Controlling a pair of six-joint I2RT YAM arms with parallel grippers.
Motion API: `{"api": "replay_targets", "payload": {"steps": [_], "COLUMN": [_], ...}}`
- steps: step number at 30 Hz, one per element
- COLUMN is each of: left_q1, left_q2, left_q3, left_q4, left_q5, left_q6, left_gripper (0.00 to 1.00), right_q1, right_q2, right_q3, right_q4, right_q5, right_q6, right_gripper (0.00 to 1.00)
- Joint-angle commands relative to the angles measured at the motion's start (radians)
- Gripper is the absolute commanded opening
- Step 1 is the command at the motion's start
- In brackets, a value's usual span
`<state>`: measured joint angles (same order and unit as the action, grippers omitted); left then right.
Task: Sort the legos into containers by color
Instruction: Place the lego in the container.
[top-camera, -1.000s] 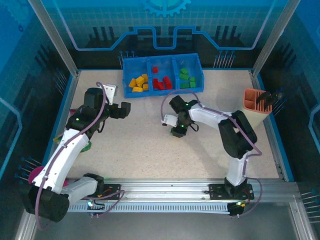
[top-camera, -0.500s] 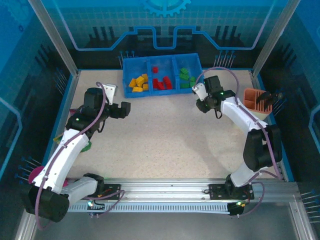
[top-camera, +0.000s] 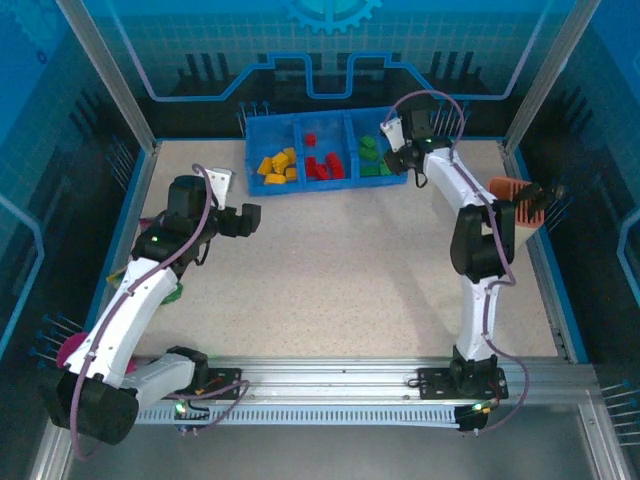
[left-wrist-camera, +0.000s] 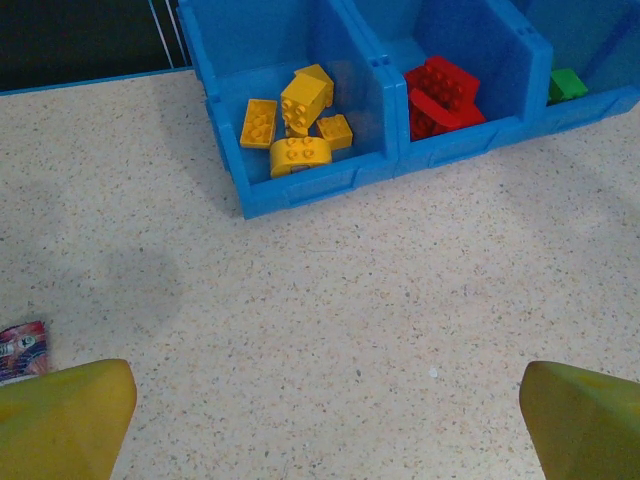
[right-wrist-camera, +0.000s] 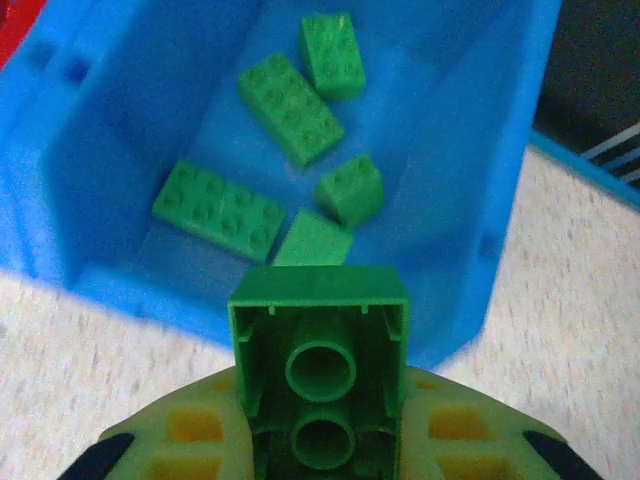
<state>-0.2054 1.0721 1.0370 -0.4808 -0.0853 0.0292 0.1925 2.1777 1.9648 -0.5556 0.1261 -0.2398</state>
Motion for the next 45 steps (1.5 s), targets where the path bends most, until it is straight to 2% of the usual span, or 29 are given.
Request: {"api": "replay_targets", "payload": {"steps": [1,7,9,17,24,32,34,37,42,45], "left_q1": [0.009,0.009,0.009,0.009,0.009,0.009,0.009,0.009,0.009,0.009], "left_q2": [-0.012,0.018,0.024,0.068,0.079,0.088,0.089,0.095,0.114,0.107], "left_q3": [0.004,0.019,0.021,0.039,0.042,0.053,0.054,0.048,0.061,0.058], "left_q4": [0.009,-0.001,0.003,0.001,0.008,0.007,0.008,0.016,-0.008,-0.002], "left_q5": [-0.020,-0.026,-0.033,-0.027,-0.027,-0.025,-0.027,-0.029,-0.024,-0.021], "left_q6": [0.018,0.023,0.024,0.023,0.018,0.015,0.014,0.011,0.009,0.005], "left_gripper": [0.99,0.99,0.99,0.99,0.99,0.99,0.99,0.99,0.99,0.99], "right_q1": [-0.007,0.002,0.008,0.034,0.057,0.060,0.059,0.060,0.061,0.061], "right_q2": [0.121,0.396,0.441,0.445,0.526,0.578,0.579,0.579,0.565,0.555], "right_q3": [0.172,0.563,0.624,0.533,0.536,0.566,0.566,0.568,0.571,0.569], "right_q4": [-0.016,-0.099,-0.071,0.157,0.370,0.446,0.453,0.454,0.450,0.454], "right_q5": [-0.025,0.021,0.055,0.109,0.227,0.240,0.243,0.243,0.236,0.239], "right_q6": [-0.014,-0.078,-0.114,-0.258,-0.459,-0.513,-0.518,-0.529,-0.547,-0.547], "right_gripper": [0.14,0.14,0.15,0.21,0.26,0.33,0.37,0.52,0.62,0.64]}}
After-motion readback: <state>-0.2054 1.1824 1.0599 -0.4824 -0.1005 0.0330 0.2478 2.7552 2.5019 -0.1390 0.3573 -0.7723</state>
